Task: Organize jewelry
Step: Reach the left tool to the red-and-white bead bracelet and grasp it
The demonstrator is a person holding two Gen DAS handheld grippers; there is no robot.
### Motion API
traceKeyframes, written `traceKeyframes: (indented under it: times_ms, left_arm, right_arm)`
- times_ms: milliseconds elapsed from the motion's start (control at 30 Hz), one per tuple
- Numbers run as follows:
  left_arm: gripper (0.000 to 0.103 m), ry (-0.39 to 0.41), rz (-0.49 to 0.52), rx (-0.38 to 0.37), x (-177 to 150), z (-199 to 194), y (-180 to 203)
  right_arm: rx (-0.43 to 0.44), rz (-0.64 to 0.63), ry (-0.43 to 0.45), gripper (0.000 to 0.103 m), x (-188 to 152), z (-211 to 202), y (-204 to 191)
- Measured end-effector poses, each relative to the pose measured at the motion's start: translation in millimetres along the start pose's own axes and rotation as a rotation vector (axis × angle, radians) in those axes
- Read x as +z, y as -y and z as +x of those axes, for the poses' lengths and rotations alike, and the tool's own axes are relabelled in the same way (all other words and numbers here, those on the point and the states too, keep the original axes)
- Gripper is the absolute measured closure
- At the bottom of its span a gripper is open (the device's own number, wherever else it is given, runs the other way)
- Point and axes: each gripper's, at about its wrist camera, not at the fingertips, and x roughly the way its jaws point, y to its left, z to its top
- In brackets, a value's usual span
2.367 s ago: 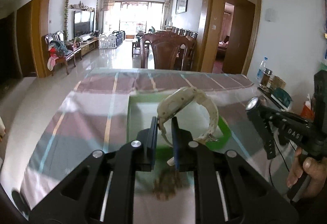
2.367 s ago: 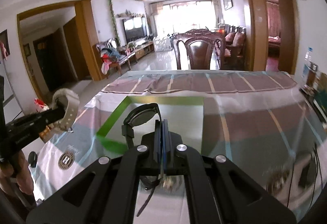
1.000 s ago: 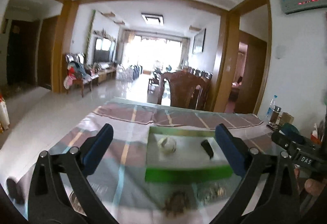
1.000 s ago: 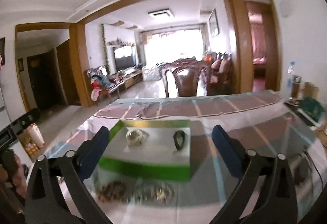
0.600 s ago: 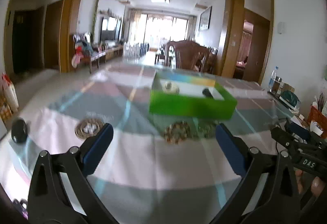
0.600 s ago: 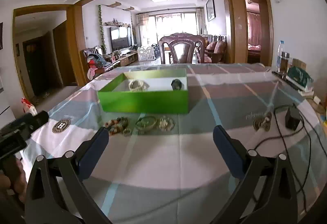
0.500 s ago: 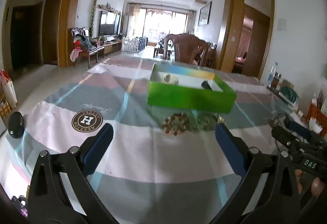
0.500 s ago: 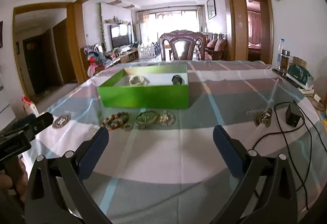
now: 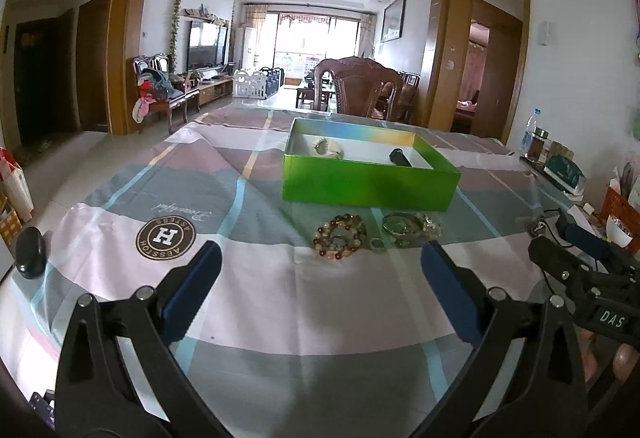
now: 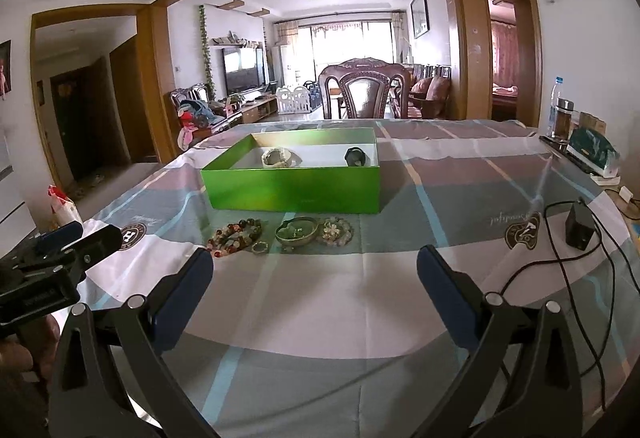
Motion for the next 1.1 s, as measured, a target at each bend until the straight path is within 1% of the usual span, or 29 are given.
traceKeyframes:
  times_ms: [300,500,600,667,700,733,767,800,833,933,1033,1100]
  left_arm:
    - [0.004,-0.015,0.003,-0.002,-1.6,6.2,-0.7]
    - [0.004,-0.036,0.017,-0.005,-1.8,19.3,-0.9]
    - [0.005,-0.061,0.048,-0.003,0.2,33.9,2.8]
    - [0.008,-0.086,0.082,-0.003,2.3,48.3,7.5]
    - [0.015,-0.107,0.107,-0.005,3.6,57.7,11.2]
    - [0.024,-0.129,0.130,-0.008,4.7,67.5,13.6]
    - [0.030,-0.147,0.143,-0.007,5.0,74.2,15.3]
    - [0.039,-0.185,0.166,-0.009,6.5,88.6,17.5]
    - [0.041,-0.215,0.181,-0.015,7.3,99.3,18.9]
    - [0.054,-0.281,0.242,-0.023,6.6,123.8,25.6]
    - [0.061,-0.352,0.301,-0.040,2.6,145.7,31.4]
    - [0.063,-0.378,0.321,-0.032,0.8,156.2,31.9]
  right_arm:
    - [-0.004,0.007,-0.016,0.003,0.7,5.0,1.8]
    - [-0.015,-0.002,-0.036,0.003,3.0,16.9,4.0]
    - [-0.024,0.000,-0.040,0.004,5.9,23.7,7.3]
    - [-0.024,0.016,-0.045,0.004,6.4,28.0,11.6]
    - [-0.024,0.024,-0.050,0.003,5.8,30.9,14.0]
    - [-0.024,0.029,-0.057,0.004,4.5,34.0,16.1]
    - [-0.024,0.032,-0.065,0.004,2.8,36.9,17.2]
    - [-0.023,0.035,-0.076,0.003,1.4,40.3,18.3]
    - [-0.022,0.038,-0.084,0.004,0.3,42.6,19.3]
    - [-0.017,0.054,-0.103,0.004,-2.8,49.8,23.7]
    - [-0.018,0.057,-0.108,0.004,-3.9,52.3,26.0]
    - [-0.021,0.060,-0.109,0.004,-4.8,53.7,28.3]
